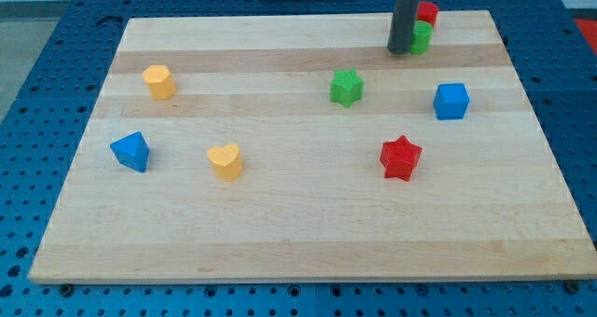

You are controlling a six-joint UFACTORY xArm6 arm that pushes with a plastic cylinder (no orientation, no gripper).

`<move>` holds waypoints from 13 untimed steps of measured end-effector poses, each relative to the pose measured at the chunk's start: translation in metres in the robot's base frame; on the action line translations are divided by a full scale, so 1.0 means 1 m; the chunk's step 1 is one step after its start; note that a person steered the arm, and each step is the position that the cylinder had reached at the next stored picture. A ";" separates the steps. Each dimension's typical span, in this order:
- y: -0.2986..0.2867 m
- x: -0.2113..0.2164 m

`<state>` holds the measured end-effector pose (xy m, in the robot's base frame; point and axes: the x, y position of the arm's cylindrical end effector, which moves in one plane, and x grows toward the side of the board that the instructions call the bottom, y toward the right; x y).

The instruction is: Slide green star below the green circle

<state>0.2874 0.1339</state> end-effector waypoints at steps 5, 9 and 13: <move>-0.017 -0.006; -0.137 0.098; -0.051 0.053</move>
<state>0.3401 0.0826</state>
